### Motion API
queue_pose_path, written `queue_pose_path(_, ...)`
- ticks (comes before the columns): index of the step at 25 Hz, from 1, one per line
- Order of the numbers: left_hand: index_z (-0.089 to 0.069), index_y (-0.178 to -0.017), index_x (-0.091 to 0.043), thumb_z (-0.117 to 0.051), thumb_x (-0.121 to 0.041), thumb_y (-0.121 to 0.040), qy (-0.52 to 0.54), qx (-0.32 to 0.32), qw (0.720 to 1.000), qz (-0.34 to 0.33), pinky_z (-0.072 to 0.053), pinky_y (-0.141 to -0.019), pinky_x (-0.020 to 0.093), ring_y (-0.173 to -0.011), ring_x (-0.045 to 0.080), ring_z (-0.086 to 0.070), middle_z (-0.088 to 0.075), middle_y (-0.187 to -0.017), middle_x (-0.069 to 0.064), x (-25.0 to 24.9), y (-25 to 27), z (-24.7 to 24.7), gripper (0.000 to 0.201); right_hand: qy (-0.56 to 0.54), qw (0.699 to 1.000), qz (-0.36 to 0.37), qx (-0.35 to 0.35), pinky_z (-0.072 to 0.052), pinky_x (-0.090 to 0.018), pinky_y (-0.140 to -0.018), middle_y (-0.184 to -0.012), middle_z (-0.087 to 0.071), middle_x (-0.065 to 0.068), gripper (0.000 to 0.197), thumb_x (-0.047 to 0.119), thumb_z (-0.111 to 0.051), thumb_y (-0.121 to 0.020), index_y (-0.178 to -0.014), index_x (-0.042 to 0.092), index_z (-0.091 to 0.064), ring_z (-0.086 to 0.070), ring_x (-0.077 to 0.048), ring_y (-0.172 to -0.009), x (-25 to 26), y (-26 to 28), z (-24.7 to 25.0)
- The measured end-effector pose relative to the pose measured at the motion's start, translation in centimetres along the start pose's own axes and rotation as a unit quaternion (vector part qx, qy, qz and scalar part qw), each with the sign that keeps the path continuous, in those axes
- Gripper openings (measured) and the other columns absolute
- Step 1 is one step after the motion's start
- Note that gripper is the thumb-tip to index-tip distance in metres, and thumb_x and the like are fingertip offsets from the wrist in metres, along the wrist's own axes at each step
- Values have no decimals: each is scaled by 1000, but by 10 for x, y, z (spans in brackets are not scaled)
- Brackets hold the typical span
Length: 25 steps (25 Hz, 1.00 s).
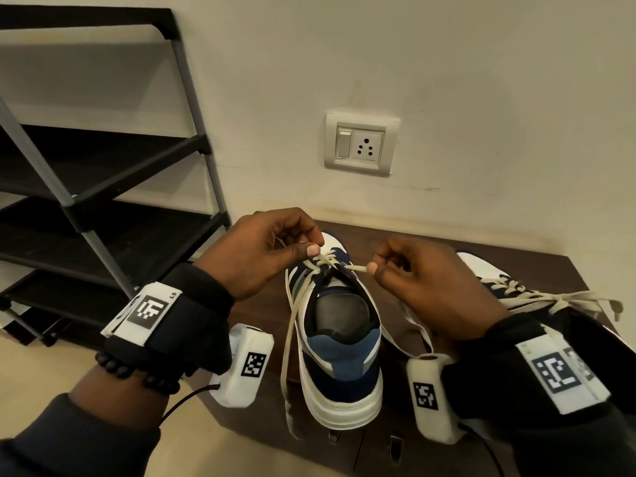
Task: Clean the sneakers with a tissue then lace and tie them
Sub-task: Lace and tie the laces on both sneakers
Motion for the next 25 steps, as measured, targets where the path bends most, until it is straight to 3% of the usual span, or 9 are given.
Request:
queue_pose_path(5,-64,-103,-28,-60,-21,-91,1,24,1000,3,-53,-86,31,-89,2,-60,-65,-92,-12,0,0,-10,14,8,999,-40,18,-38,-14,-64,-84,-62,4,10,34,-57,-89,-89,26,-62,-53,-3,-77,-13,3,22)
queue_pose_path(8,-64,-104,-28,-60,-19,-91,22,3,1000,-6,-53,-85,34,-89,4,-61,-65,-92,-12,-4,-2,-13,16,-30,999,-1,24,-46,-23,-88,-110,-64,12,26,39,-55,-91,-114,28,-62,-56,0,-102,-3,0,6)
queue_pose_path(9,-64,-104,-28,-60,-19,-91,23,-1,1000,-11,-53,-84,32,-90,4,-61,-65,-93,-12,-6,-2,-13,17,-47,998,12,34,-47,-26,-91,-113,-64,14,28,37,-55,-92,-118,29,-62,-57,0,-105,0,-1,-2)
queue_pose_path(13,-63,-106,-26,-64,-16,-88,32,-28,999,-17,-53,-82,23,-91,6,-62,-65,-97,-9,-4,1,-9,21,-48,999,13,12,-47,-24,-76,-91,-65,13,12,30,-56,-93,-98,27,-66,-57,0,-86,4,-5,-20)
queue_pose_path(16,-58,-104,-23,-68,-28,-85,24,-47,998,30,-55,-83,32,-89,10,-63,-64,-99,-4,7,3,-5,22,-50,999,8,-13,-41,-17,-66,-83,-63,13,8,28,-56,-92,-88,26,-63,-55,1,-78,4,-7,-23)
queue_pose_path(18,-58,-97,-19,-63,-41,-84,43,26,994,99,-57,-80,39,-81,15,-66,-67,-89,3,12,7,-8,26,-46,999,4,-16,-39,-12,-64,-83,-62,13,8,28,-55,-93,-88,26,-61,-55,1,-78,3,-7,-23)
queue_pose_path(20,-61,-90,-17,-61,-47,-81,61,111,985,117,-57,-78,39,-76,15,-67,-69,-81,3,12,13,-16,32,-48,999,3,-17,-38,-9,-62,-84,-62,11,9,27,-53,-93,-89,24,-61,-55,0,-79,4,-8,-24)
queue_pose_path(22,-63,-88,-18,-64,-45,-81,45,109,989,90,-56,-75,33,-73,13,-64,-67,-78,1,11,15,-20,28,-47,999,-1,-18,-39,-12,-62,-83,-62,10,10,25,-53,-93,-89,22,-61,-55,-2,-78,6,-8,-27)
queue_pose_path(25,-62,-91,-18,-66,-39,-82,63,99,990,83,-52,-73,29,-75,13,-59,-64,-81,1,11,12,-21,23,-54,997,-30,-39,-42,-24,-61,-79,-63,6,10,22,-51,-91,-85,19,-58,-55,-6,-70,1,-7,-21)
Point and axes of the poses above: each hand's wrist, its own y-axis away from the middle knuckle, its own z-axis out of the back of the hand, x = y × z, the point moved 2 cm from there along -y, towards the middle knuckle
